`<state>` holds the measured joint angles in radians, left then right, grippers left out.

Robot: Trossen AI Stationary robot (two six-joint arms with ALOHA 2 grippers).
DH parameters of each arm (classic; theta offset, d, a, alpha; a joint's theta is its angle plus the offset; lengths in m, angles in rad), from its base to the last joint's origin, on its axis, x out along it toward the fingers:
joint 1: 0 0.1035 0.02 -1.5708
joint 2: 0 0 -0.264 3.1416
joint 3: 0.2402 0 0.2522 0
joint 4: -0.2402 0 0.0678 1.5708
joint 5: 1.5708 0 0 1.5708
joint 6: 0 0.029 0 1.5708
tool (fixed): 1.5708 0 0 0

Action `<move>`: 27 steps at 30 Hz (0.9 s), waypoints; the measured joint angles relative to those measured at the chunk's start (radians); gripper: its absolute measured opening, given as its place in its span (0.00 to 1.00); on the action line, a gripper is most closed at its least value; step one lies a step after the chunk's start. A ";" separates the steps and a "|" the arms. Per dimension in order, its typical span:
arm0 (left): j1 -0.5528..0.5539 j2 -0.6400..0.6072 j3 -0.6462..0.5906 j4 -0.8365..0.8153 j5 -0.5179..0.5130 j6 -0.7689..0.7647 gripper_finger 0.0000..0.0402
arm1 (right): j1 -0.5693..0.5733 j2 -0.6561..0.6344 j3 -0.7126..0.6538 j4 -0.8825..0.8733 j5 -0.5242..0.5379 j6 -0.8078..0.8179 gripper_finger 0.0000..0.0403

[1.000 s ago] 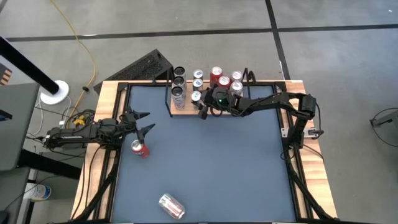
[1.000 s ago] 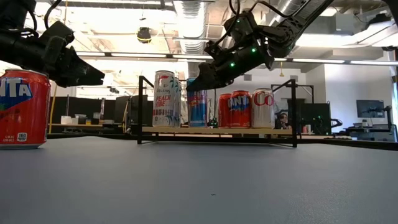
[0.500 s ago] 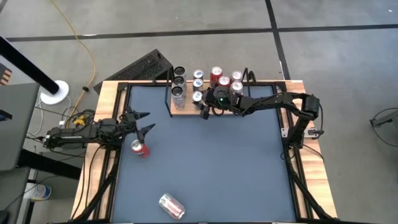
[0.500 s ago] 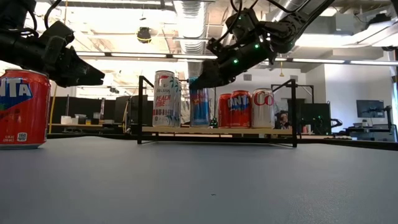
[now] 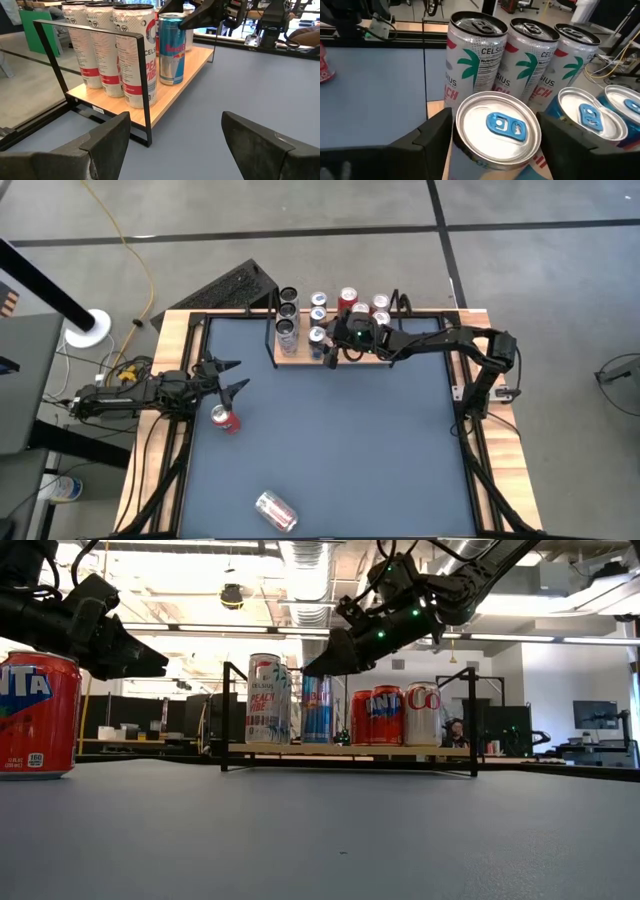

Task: Place canned beverage on shelf
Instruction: Put the blue soda can on the shelf aligned with the other blue soda cans, then adjust the red soda can on the shelf

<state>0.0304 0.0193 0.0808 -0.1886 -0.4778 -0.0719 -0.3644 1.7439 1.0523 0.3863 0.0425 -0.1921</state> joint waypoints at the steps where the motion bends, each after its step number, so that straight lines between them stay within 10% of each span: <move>1: 0.000 0.000 0.000 0.000 0.000 0.000 0.75 | -0.003 0.000 0.000 -0.002 -0.004 0.000 0.70; 18: 0.000 0.000 0.000 0.000 0.000 0.000 0.75 | -0.003 -0.138 0.000 -0.088 0.006 -0.035 0.79; 27: 0.000 0.000 0.000 0.000 0.000 0.000 0.75 | -0.031 -0.405 0.001 -0.494 0.007 0.094 0.79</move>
<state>0.0306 0.0193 0.0810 -0.1886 -0.4782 -0.0719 -0.3949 1.3389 1.0534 -0.1075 0.0498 -0.0981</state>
